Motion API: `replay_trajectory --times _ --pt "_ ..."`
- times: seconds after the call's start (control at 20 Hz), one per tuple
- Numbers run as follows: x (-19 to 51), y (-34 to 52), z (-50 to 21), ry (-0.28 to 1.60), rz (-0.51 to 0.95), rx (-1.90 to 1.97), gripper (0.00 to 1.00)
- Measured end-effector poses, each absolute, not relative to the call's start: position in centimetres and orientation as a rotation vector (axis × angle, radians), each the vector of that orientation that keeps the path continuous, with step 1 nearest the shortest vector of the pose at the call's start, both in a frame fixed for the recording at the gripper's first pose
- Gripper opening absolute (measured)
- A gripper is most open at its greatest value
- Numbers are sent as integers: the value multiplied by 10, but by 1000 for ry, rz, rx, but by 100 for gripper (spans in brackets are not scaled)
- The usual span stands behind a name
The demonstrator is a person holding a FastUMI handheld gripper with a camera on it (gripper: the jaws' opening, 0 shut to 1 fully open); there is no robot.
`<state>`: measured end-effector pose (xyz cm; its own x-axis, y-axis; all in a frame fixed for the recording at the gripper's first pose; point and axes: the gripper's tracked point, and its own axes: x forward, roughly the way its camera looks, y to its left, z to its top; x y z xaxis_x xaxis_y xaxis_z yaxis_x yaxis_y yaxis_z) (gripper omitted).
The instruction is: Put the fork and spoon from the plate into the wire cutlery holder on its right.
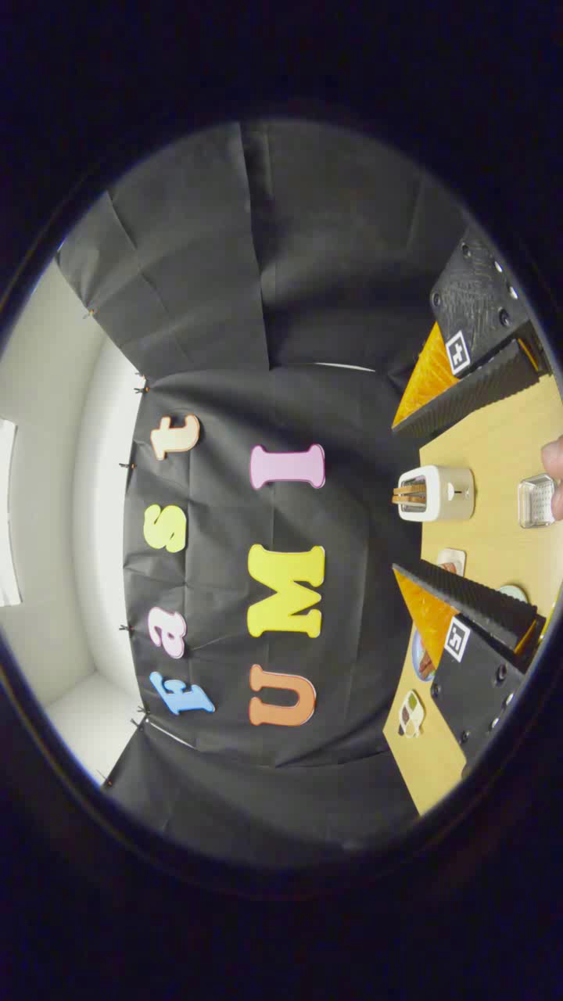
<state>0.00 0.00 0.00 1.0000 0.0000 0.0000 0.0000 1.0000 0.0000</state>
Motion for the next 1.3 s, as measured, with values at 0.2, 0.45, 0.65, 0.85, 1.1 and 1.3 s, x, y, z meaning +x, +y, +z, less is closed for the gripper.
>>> replay_trajectory --times 0.2,0.45,0.65,0.85,1.1,1.3 --pt "0 11 -3 10 13 0 96" --pt "5 20 -9 30 24 7 96" --pt "6 25 -7 27 27 17 96" --pt "7 36 -13 44 46 13 96" --pt "7 61 -40 113 86 14 96" --pt "5 88 -79 229 141 1 96"
